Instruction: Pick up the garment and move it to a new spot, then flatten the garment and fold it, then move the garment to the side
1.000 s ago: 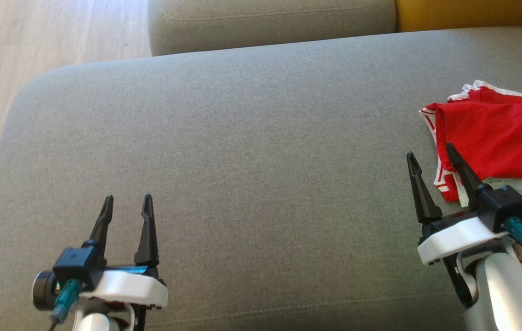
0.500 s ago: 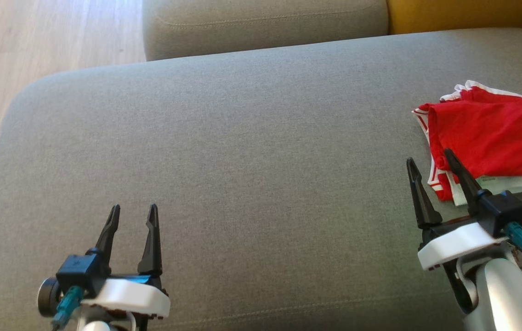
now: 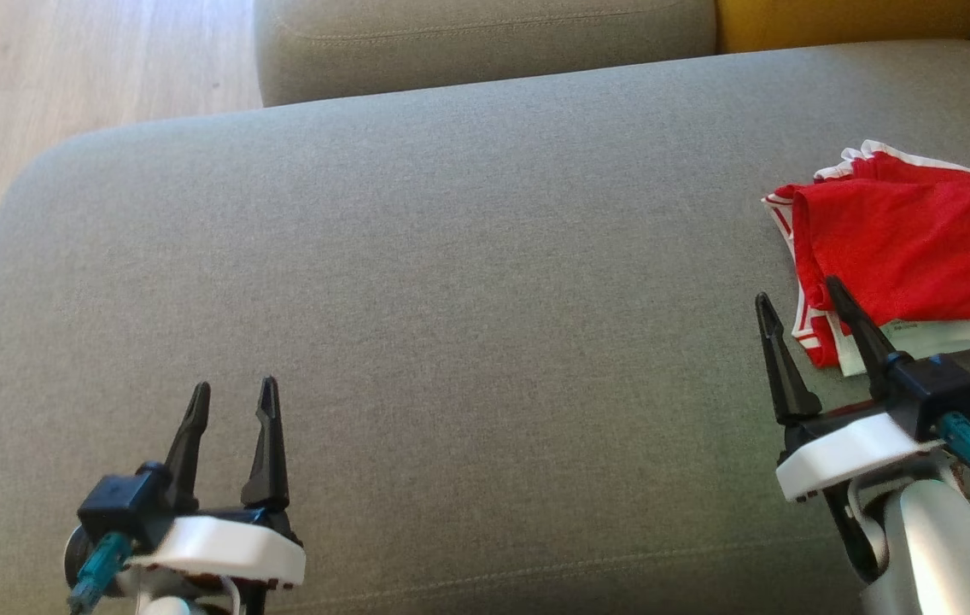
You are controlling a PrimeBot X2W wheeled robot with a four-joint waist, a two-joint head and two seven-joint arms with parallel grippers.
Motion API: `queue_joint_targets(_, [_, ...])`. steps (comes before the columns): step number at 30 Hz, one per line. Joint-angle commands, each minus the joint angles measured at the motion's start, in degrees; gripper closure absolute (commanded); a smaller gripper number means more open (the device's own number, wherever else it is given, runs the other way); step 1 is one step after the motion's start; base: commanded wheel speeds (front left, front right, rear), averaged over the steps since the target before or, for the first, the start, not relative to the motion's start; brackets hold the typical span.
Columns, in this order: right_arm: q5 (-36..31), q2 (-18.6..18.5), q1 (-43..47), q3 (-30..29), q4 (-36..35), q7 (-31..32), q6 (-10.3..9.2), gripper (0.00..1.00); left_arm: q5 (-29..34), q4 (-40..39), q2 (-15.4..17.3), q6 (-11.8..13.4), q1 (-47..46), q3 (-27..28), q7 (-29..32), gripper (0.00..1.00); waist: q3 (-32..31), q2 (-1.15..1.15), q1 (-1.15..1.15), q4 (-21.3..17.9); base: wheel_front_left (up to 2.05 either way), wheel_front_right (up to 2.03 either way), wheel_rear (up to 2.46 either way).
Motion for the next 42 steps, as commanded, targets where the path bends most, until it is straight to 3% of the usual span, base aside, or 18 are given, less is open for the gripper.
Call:
queue_joint_targets(1, [-0.3, 0.1, -1.6, 1.5, -1.8, -0.5, -0.02, 0.0, -0.5, -2.2, 0.1, -0.2, -2.4, 2.1, -0.3, 0.0, 0.1, 0.0, 0.0, 0.1, 0.0, 0.0, 0.0])
queue_joint_targets(6, [-0.4, 0.1, -1.6, 1.7, -1.6, -0.5, -0.02, 0.0, -1.6, -2.2, 0.1, 0.2, -2.2, 2.1, -0.3, 0.0, -0.1, 0.0, 0.0, 0.1, 0.0, 0.0, 0.0])
queue_joint_targets(7, [0.0, 0.0, 0.0, 0.3, 0.1, 0.0, 0.0, 1.0, -1.4, -0.3, 0.0, 0.1, 0.0, 0.2, 0.0, 1.0, -0.1, 0.0, 0.0, 0.1, 0.0, 0.0, 0.0])
queue_joint_targets(13, [1.0, 0.1, 0.9, 0.0, 3.4, 0.6, 0.0, 1.0, -2.3, 2.8, 0.0, 0.0, 0.9, 0.0, 0.2, 1.0, -0.1, 0.0, 0.0, 0.2, 0.0, 0.0, 0.0])
queue_joint_targets(42, [22.7, 0.1, 1.5, -0.3, 2.7, 5.2, -0.01, 1.0, -21.0, 4.2, 0.8, -1.6, -1.7, 2.2, 4.4, 1.0, -0.6, 0.0, 0.0, 0.6, 0.0, 0.0, 0.0])
